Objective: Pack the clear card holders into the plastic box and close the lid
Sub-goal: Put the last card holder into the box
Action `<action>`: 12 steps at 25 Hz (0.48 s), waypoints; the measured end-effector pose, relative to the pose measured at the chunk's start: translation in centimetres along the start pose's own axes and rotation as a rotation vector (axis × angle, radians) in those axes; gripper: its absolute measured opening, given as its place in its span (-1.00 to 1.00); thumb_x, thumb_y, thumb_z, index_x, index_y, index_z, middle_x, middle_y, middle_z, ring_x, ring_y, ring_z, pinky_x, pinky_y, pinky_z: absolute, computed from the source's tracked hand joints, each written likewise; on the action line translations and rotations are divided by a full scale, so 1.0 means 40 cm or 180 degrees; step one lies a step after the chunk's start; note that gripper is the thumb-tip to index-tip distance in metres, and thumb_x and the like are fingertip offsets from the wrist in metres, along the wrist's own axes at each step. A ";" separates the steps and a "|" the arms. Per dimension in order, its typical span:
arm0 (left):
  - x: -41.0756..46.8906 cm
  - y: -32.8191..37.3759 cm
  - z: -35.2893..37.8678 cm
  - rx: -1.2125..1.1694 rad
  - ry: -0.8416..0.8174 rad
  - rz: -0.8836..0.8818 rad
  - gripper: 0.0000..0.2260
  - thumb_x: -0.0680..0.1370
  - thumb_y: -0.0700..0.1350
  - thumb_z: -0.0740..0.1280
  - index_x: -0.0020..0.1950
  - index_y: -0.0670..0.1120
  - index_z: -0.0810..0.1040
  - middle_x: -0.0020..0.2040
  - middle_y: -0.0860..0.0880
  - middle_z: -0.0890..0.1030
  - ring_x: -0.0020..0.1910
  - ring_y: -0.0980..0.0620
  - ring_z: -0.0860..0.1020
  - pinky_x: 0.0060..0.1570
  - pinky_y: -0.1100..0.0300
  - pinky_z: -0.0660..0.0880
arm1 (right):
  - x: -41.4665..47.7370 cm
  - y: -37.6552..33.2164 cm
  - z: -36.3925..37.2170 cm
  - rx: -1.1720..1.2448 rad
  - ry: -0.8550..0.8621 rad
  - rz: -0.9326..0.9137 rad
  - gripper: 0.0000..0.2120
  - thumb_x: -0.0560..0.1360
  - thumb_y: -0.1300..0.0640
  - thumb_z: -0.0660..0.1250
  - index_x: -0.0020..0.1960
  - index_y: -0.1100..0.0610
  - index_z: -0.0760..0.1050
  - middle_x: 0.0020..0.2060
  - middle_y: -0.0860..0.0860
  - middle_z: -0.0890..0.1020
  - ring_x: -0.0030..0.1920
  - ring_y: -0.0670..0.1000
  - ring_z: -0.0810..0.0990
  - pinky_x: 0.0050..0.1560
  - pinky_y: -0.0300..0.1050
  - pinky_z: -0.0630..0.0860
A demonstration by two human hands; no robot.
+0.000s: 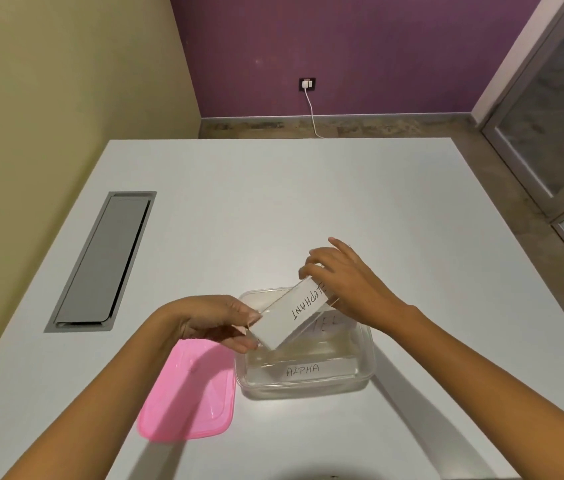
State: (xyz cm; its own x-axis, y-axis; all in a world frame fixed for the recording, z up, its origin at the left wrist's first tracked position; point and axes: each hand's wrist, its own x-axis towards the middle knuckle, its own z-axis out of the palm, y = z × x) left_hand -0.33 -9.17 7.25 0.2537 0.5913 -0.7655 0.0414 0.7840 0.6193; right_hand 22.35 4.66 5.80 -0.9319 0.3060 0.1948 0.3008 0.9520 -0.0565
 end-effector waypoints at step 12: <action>0.069 0.031 0.161 -0.0516 0.1404 0.1352 -0.77 0.47 -0.36 0.40 0.09 -0.18 0.61 -0.09 -0.07 0.68 -0.24 0.09 0.64 -0.26 0.28 0.61 | -0.005 -0.106 -0.005 0.1684 0.1257 0.1745 -0.55 0.54 0.21 0.27 0.40 -0.03 0.31 0.44 -0.04 0.32 0.48 0.00 0.21 0.45 0.05 0.26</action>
State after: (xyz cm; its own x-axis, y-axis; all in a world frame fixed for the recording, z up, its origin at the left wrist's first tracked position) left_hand 6.66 -7.77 7.02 -0.2079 0.8523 -0.4800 -0.1311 0.4621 0.8771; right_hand 21.29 0.59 6.20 -0.5141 0.7927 0.3276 0.4625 0.5778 -0.6725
